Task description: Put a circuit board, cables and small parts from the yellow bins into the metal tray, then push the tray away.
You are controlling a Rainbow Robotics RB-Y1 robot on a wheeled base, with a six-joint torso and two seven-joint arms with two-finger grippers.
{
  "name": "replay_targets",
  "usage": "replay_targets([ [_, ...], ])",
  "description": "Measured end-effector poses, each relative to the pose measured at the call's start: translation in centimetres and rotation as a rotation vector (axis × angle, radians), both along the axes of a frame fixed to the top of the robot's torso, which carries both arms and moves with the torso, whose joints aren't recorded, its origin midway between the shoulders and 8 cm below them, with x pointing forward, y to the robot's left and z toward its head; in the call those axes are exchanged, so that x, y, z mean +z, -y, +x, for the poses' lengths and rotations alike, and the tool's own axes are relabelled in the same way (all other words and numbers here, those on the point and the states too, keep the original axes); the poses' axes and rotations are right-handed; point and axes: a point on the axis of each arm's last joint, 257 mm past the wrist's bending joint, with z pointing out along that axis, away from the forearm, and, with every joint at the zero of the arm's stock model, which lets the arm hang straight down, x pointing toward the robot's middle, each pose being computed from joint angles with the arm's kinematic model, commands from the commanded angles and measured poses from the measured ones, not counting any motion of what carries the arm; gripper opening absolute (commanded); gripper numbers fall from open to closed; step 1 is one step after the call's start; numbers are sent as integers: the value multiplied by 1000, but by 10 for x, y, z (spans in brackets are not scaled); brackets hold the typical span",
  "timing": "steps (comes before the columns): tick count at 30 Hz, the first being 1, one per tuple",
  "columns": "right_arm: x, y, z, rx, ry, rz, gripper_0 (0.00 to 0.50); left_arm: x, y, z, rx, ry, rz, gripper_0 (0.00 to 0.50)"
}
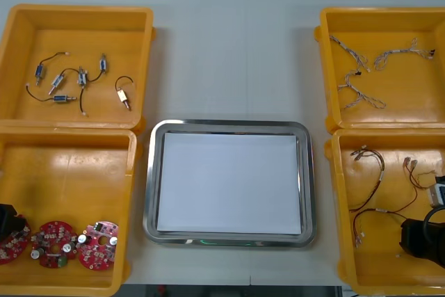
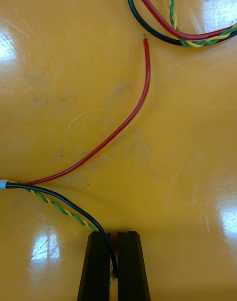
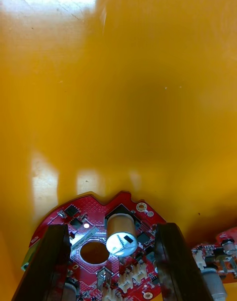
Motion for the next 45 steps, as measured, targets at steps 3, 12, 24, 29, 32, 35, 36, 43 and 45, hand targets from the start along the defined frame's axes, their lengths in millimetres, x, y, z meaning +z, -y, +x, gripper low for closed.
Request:
replay_targets([
  [3,1,-2,-3,5,-14,-2,15,0,-1,0,-1,1,4,500],
  [12,16,-2,-29,15,-134,-22,4,0,-2,1,-1,5,7,396],
  [24,38,12,-16,12,-101,-41,3,-3,2,3,-8,18,3,27],
  [29,48,25,-13,11,-94,-68,5,-3,2,3,-8,18,4,0],
  [32,53,32,-12,6,-88,-79,2,-3,2,3,-8,19,4,0],
  [35,58,37,-10,0,-81,-84,5,-3,2,3,-8,19,4,0],
  [36,59,39,-10,-2,-79,-85,4,-3,2,3,-8,19,4,0],
  [43,66,47,-9,-33,-68,-38,5,-3,2,3,-8,20,4,0],
  [45,68,51,-9,-44,-63,-41,2,-3,2,3,-8,20,4,0],
])
